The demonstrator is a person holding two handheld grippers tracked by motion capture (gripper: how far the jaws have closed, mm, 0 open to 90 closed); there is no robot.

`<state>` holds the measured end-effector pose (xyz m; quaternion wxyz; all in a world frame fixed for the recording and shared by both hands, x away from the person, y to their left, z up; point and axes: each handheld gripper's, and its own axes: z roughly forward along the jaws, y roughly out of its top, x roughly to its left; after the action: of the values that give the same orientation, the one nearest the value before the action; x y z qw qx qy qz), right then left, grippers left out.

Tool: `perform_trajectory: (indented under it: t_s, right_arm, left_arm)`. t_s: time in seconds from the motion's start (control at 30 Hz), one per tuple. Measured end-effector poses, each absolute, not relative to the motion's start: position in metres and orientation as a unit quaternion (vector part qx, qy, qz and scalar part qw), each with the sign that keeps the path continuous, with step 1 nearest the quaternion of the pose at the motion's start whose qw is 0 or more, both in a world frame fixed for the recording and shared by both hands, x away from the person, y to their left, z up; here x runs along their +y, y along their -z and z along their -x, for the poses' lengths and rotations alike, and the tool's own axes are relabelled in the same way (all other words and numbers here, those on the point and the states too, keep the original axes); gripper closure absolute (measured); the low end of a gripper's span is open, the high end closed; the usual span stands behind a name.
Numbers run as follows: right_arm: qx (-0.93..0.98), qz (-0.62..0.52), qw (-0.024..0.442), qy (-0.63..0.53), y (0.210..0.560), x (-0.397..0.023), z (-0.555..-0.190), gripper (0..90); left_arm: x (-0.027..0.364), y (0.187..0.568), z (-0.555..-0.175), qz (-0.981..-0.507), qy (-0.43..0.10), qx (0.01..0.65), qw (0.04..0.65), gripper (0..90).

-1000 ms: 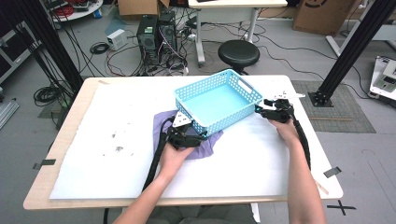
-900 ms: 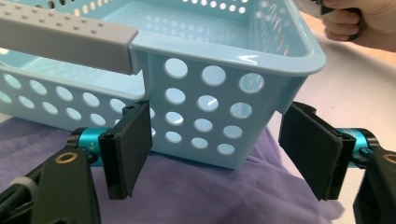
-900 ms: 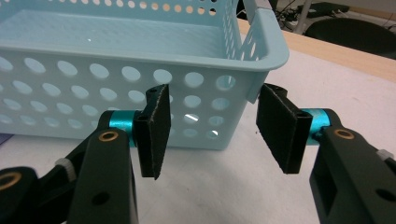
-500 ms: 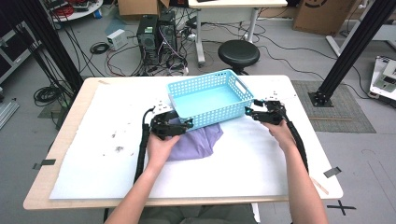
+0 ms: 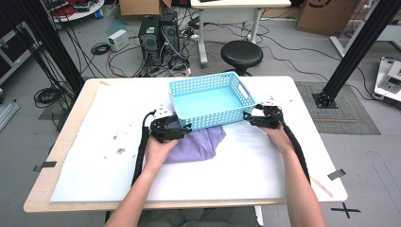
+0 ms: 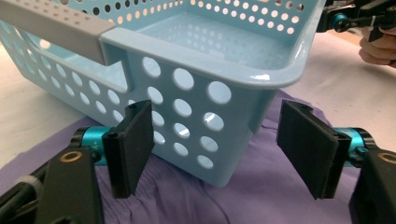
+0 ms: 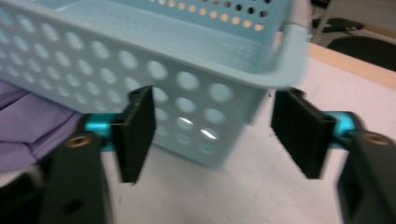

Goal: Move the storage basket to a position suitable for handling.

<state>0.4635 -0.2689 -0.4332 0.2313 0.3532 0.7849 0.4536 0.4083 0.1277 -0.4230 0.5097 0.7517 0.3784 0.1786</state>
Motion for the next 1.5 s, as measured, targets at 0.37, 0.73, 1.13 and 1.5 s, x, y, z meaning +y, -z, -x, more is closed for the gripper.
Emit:
perform_trajectory:
  t_s: [0.37,0.73,1.13,1.5]
  right_arm:
    - [0.743,-0.379,0.225,-0.503,0.412,-0.253,-0.443,53.6]
    - [0.746,-0.386,0.223,-0.495,0.413,-0.227,-0.428,45.0]
    - [0.722,-0.43,0.232,-0.49,0.41,-0.234,-0.407,20.1]
    - [0.748,-0.397,0.229,-0.48,0.418,-0.204,-0.353,35.5]
  left_arm:
    - [0.16,0.414,-0.422,-0.722,-0.166,0.411,0.531,31.3]
    - [0.181,0.408,-0.437,-0.709,-0.165,0.415,0.545,34.6]
    - [0.191,0.406,-0.411,-0.708,-0.228,0.407,0.53,28.4]
    - [0.21,0.429,-0.351,-0.715,-0.207,0.419,0.521,28.0]
